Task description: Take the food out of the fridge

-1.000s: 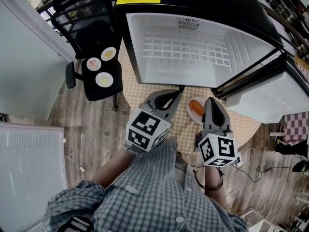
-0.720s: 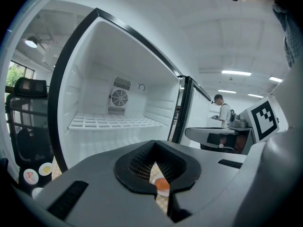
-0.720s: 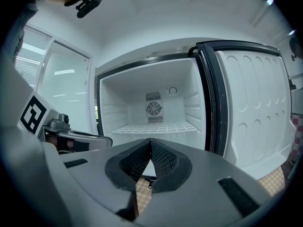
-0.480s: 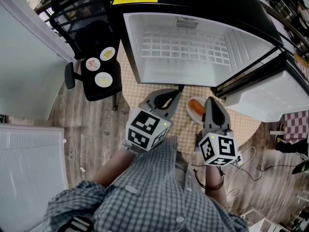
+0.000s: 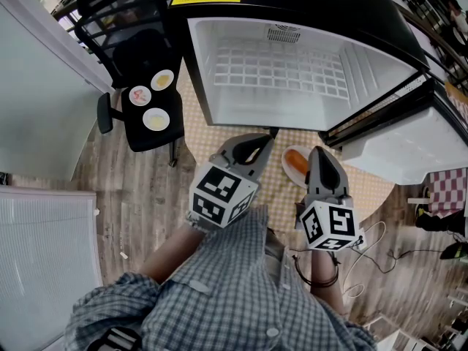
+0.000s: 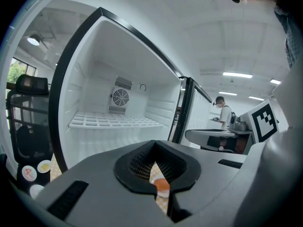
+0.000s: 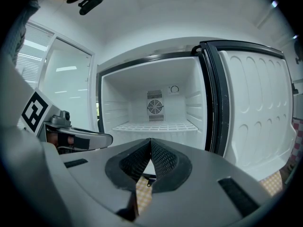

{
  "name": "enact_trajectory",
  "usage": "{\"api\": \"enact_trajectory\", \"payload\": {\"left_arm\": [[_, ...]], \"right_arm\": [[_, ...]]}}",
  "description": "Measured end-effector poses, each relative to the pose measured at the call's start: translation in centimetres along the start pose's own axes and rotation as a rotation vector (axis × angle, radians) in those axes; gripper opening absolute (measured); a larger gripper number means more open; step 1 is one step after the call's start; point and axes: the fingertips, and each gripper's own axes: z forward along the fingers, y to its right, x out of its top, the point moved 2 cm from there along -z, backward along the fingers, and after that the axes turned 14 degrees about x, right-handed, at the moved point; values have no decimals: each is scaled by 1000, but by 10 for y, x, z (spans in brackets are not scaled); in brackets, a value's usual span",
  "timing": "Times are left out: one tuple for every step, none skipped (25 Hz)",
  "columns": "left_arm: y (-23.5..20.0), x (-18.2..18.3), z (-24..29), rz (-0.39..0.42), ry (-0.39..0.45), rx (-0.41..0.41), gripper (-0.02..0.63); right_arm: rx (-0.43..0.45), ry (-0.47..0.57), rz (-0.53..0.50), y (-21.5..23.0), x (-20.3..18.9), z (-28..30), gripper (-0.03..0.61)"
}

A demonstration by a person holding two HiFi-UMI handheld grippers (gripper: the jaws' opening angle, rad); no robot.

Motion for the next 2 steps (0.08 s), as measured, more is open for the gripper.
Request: {"api": "enact_trajectory", "payload": {"left_arm": [[0,0,0,-3,0,0,3],[0,0,0,-6,1,-1,3]], "right_arm": [[2,0,1,0,0,0,8],[4,0,2,0,0,0,8]]}}
